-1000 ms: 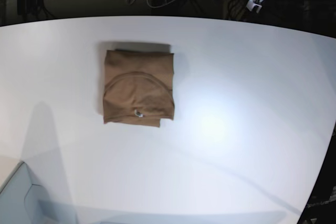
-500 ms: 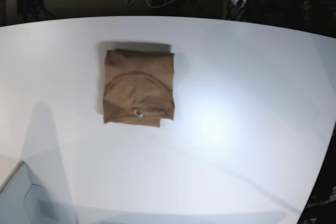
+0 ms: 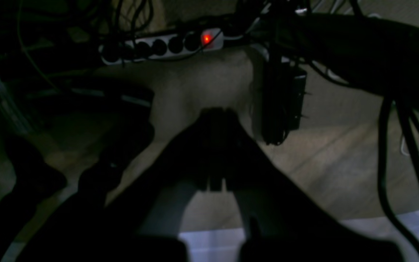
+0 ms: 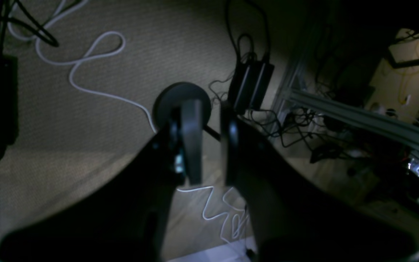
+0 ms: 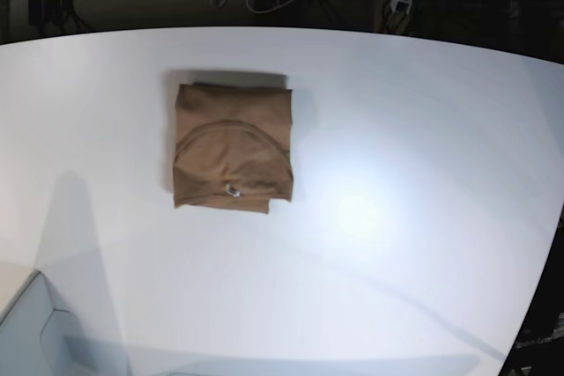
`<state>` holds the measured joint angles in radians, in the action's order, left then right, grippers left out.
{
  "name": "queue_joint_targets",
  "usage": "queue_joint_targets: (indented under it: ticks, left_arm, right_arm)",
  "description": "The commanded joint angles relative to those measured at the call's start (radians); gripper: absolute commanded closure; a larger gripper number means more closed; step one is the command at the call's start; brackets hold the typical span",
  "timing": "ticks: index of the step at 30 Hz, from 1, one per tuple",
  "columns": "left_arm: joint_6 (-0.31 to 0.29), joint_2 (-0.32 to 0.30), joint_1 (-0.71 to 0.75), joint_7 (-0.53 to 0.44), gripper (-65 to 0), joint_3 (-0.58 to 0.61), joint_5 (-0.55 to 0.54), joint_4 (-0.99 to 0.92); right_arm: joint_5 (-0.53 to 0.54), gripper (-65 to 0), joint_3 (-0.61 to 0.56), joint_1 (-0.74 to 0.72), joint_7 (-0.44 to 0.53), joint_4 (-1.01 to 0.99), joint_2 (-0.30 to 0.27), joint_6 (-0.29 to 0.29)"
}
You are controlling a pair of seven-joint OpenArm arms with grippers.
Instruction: Layout the t-shirt on the table in an organized manner, then fold the t-shirt properly
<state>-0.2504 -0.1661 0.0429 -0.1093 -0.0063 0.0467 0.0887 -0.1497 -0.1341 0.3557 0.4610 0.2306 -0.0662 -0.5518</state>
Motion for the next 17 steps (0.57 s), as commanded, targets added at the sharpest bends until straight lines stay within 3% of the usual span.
queue_joint_targets:
  ticks: [1,3,9,17]
  left_arm:
    - [0.001,-0.006,-0.005,-0.010,0.0,0.001,0.000,0.003]
    - [0.001,-0.006,-0.005,-0.010,0.0,0.001,0.000,0.004]
    - [0.003,0.003,-0.007,-0.010,0.0,-0.001,0.000,0.006]
    - [0.004,0.017,-0.007,-0.010,0.0,-0.001,0.000,0.000]
  right_arm:
    - [0.009,-4.4,0.004,0.013,0.012,0.000,-0.007,-0.029]
    - [0.009,0.0,0.004,0.013,0.014,0.000,-0.007,-0.020]
    - [0.009,0.0,0.001,-0.014,0.014,-0.007,0.010,0.051]
    - [0.009,0.0,0.000,-0.054,0.015,-0.043,0.022,0.097]
